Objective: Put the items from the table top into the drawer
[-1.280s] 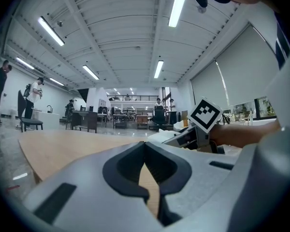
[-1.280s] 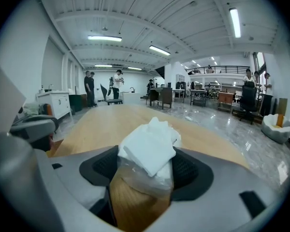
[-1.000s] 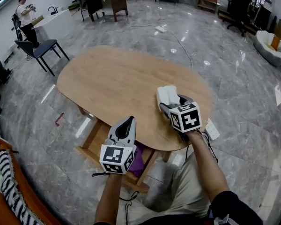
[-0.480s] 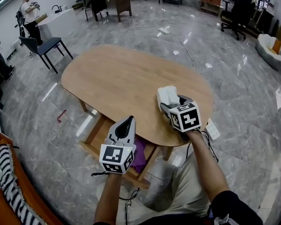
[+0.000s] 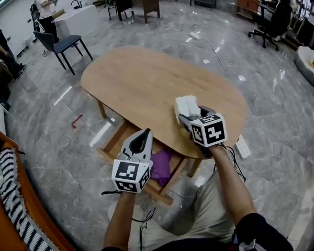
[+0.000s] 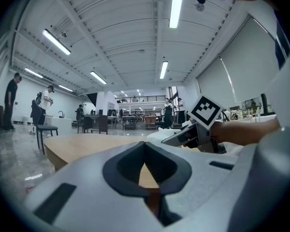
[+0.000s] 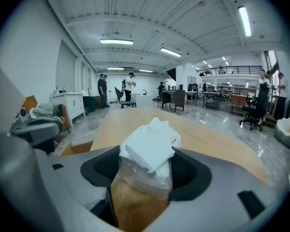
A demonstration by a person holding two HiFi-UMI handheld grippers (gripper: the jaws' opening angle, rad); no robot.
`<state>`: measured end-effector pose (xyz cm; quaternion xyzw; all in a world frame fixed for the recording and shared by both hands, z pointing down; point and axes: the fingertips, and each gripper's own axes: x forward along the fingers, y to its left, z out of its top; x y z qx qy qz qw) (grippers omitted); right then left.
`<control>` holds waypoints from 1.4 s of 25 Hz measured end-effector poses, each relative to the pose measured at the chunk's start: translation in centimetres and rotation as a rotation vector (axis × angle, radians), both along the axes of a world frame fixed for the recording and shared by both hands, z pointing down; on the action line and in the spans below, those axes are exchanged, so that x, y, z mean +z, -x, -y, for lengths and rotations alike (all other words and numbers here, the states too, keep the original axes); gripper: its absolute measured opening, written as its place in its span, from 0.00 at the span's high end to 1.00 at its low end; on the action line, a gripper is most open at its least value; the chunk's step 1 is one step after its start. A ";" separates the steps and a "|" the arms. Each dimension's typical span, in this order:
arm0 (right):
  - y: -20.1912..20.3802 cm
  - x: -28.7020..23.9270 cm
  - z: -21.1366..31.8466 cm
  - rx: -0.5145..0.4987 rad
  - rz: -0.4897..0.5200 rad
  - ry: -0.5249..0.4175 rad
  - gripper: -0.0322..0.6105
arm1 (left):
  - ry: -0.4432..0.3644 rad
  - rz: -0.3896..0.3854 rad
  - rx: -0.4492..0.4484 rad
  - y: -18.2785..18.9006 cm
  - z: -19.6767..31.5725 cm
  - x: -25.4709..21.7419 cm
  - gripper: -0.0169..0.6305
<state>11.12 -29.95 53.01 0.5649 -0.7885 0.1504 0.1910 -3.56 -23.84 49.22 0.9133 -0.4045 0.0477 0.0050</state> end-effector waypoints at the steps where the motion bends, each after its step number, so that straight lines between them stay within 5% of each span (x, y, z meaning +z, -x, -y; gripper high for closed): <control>1: 0.6 0.0 0.0 -0.007 -0.003 -0.001 0.45 | -0.002 0.001 -0.007 0.5 -0.1 0.0 0.97; 35: 22.3 1.5 -3.8 -0.397 -0.025 -0.002 0.45 | 0.004 -0.014 -0.263 15.0 -3.9 0.8 0.97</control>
